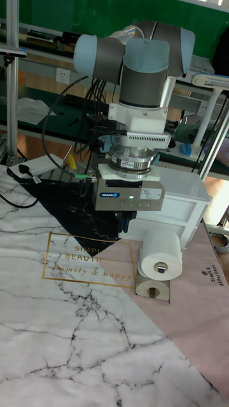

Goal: Take the roll of paper down from the shelf

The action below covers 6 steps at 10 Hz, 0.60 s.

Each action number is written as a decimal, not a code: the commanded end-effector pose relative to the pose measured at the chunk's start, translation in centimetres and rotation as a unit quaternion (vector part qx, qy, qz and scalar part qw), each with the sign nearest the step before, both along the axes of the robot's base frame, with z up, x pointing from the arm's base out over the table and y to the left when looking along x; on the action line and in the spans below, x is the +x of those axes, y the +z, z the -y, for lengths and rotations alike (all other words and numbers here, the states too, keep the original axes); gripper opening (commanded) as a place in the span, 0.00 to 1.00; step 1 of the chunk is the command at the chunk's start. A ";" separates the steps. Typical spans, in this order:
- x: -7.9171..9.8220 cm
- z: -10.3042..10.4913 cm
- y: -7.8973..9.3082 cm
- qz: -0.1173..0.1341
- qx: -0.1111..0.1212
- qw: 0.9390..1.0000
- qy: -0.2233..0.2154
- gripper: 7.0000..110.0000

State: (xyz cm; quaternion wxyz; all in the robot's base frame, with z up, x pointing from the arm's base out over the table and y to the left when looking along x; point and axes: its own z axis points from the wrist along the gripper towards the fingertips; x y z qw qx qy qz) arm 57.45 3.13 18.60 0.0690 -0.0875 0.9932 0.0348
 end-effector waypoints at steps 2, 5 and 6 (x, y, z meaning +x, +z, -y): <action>-3.3 0.9 -0.3 -0.061 -0.022 0.997 0.029 0.00; -4.2 -0.7 0.0 -0.076 -0.001 0.994 0.081 0.00; -3.1 -0.2 0.0 -0.053 -0.013 0.994 0.099 0.00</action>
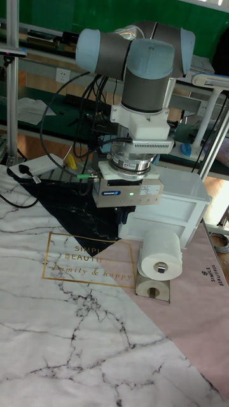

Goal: Take the roll of paper down from the shelf

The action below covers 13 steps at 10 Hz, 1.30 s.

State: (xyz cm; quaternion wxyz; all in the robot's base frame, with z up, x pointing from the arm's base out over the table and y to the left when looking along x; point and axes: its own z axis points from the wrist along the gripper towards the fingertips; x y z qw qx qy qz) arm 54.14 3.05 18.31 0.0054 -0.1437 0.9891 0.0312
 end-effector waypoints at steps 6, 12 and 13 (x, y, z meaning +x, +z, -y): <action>0.1 2.1 0.5 0.002 -0.055 0.994 0.094 0.00; 2.2 -0.7 0.1 0.058 -0.036 0.978 0.197 0.00; 2.4 -1.6 0.1 0.067 -0.021 0.976 0.206 0.00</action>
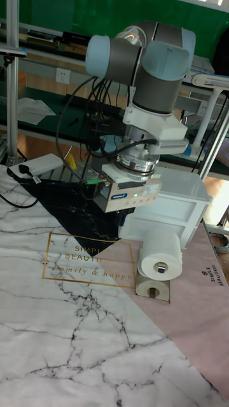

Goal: Take the roll of paper down from the shelf

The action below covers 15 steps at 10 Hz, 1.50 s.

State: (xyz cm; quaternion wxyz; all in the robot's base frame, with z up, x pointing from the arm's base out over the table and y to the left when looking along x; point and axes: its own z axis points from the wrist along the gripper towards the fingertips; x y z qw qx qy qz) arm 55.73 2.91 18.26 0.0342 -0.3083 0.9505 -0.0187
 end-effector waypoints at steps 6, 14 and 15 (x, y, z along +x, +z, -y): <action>-0.8 -2.9 -1.1 0.007 0.005 0.998 0.055 0.00; -1.5 -2.6 -1.8 0.001 -0.018 0.999 0.045 0.00; -1.9 -2.2 -1.9 -0.003 -0.028 0.999 0.035 0.00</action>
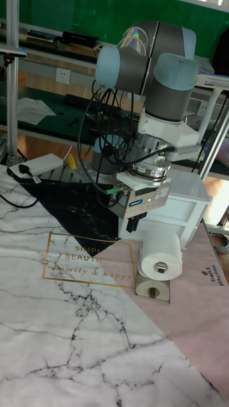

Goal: Take the roll of paper down from the shelf

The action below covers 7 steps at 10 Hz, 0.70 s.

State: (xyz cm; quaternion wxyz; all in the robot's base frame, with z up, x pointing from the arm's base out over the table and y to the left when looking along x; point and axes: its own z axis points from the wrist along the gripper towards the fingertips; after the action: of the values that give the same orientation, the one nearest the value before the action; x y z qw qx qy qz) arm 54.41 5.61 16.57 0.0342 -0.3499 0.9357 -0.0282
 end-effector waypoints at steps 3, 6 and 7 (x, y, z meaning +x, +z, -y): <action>0.0 -0.3 -0.3 0.008 0.006 0.997 -0.074 0.00; -0.9 -0.2 -0.4 -0.006 0.011 0.986 -0.165 0.00; -0.9 -0.5 -0.4 -0.006 0.016 0.983 -0.185 0.00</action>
State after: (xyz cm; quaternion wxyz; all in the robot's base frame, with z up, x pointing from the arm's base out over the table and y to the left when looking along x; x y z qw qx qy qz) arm 53.77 5.72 16.13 0.0298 -0.2304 0.9723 -0.0273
